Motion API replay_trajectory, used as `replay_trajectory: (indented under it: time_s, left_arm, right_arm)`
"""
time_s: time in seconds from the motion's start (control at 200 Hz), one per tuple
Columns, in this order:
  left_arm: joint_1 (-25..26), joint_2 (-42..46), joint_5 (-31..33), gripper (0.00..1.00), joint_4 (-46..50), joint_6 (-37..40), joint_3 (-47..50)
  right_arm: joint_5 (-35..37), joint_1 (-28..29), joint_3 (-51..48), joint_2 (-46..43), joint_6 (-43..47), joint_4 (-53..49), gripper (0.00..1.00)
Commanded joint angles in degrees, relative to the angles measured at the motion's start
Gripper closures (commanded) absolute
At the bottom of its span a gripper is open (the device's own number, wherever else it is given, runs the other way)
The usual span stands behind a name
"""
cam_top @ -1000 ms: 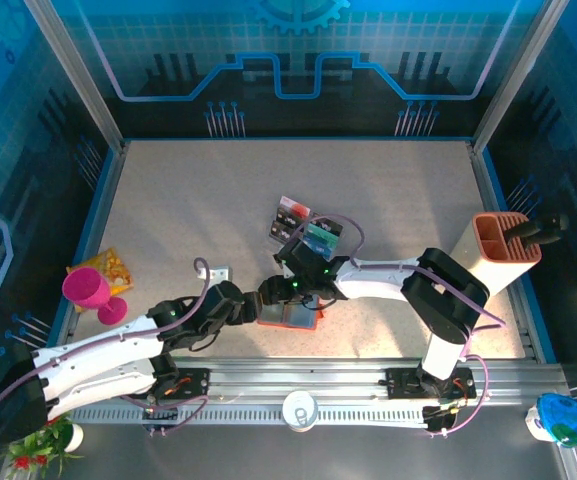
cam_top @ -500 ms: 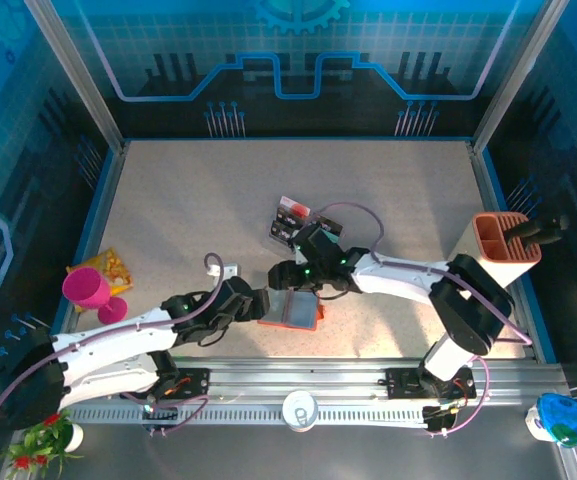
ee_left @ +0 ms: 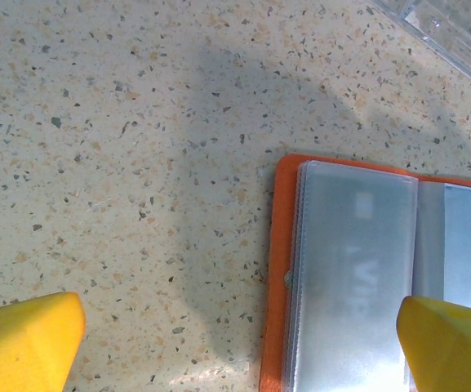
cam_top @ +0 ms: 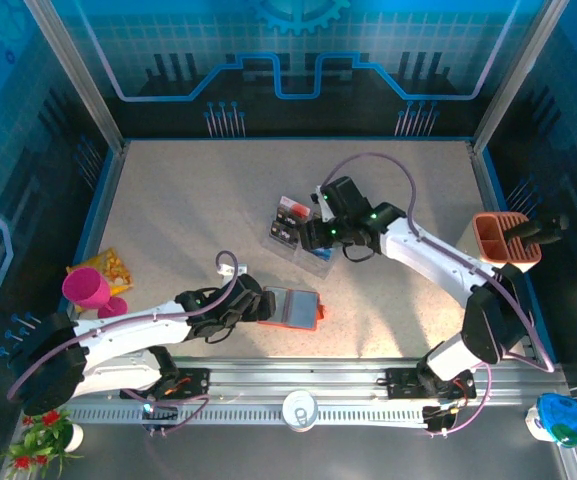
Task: Put the credit cards into the card holder
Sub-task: Pick up the credit card from the storage box.
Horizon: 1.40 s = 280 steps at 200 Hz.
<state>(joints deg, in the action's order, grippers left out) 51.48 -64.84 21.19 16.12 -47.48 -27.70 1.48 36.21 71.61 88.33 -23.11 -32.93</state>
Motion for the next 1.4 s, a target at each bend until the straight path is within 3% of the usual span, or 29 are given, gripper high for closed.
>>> replay_trajectory:
  time_s: [0.0,0.28,0.54,1.026,1.396]
  left_arm:
    - [-0.14,-0.13,0.36,0.01,-0.07,0.46,-1.11]
    - [-0.33,0.62,1.49,0.01,1.35,0.02,-0.9]
    - [-0.53,0.16,1.32,0.01,1.28,0.11,-1.14]
    - [-0.81,-0.44,1.07,0.01,1.02,0.29,-1.52]
    - [-0.94,-0.54,0.98,0.01,0.67,0.55,-1.3]
  right_arm:
    - [5.4,-0.39,4.58,4.6,11.33,-11.06,0.45]
    - [12.64,1.47,13.56,14.48,18.46,-17.24,0.61]
    - [16.85,2.68,16.69,19.19,20.77,-17.87,0.62]
    - [17.38,4.5,18.57,23.38,21.06,-17.97,0.67]
    - [17.07,4.79,17.18,23.03,21.1,-17.52,0.79]
